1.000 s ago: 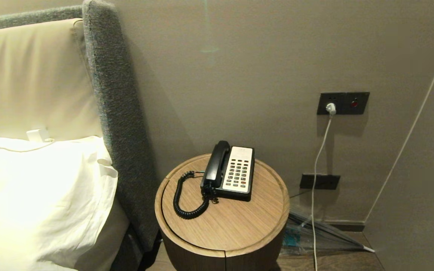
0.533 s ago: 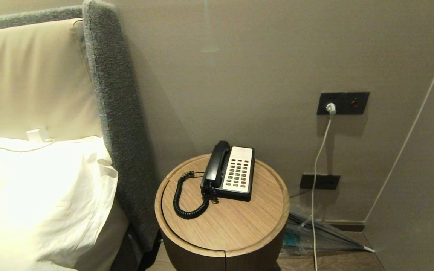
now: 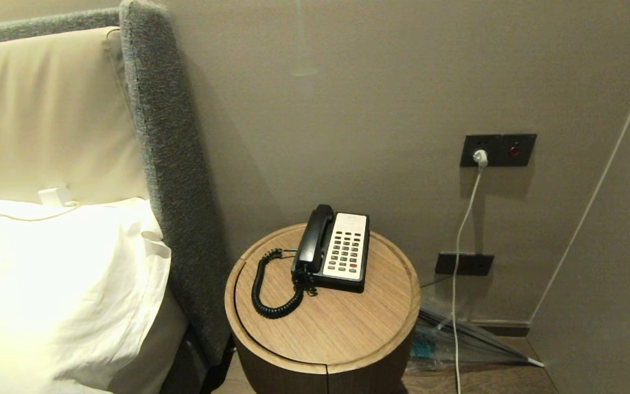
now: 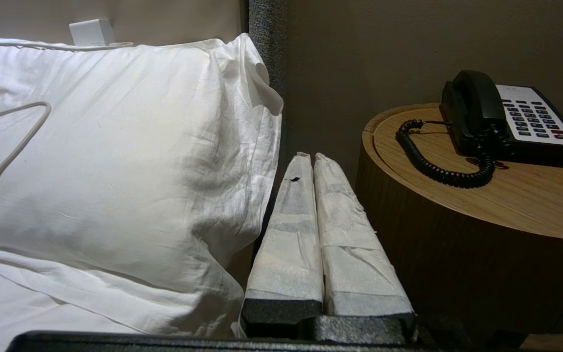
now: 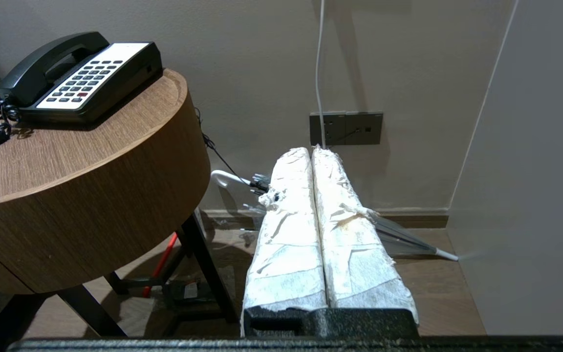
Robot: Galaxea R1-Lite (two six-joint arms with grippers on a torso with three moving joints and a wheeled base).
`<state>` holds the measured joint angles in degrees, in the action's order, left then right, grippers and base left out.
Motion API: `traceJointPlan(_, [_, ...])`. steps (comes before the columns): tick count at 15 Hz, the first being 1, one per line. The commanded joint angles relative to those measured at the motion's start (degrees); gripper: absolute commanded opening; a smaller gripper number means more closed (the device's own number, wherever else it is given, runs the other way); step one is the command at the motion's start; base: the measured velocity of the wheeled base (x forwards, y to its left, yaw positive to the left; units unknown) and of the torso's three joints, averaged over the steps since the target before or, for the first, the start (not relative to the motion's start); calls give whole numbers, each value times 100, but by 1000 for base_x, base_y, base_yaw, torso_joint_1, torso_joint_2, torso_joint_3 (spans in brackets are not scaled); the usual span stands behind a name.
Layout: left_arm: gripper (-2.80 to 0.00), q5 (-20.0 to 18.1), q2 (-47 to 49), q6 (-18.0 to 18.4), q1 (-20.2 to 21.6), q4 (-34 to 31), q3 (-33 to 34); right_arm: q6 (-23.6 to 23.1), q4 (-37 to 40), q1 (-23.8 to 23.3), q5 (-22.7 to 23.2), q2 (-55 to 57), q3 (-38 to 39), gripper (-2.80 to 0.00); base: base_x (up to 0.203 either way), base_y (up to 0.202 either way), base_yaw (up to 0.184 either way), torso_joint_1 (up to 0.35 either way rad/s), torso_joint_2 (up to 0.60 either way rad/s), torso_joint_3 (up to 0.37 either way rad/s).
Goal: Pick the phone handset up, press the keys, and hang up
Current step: Pick up the desk phone handset
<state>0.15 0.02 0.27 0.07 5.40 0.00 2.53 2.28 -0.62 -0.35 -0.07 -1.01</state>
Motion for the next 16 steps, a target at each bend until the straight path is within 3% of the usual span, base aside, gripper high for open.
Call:
traceJointPlan(1, [-280,2,-2,0,1,5,229,2,1,1,0,-10,5,-280,0,0,0,0,0,0])
traceJointPlan(16, [-280,-6,-2,36,1,-4,229,2,1,1,0,-10,-4,-280,0,0,0,0,0,0])
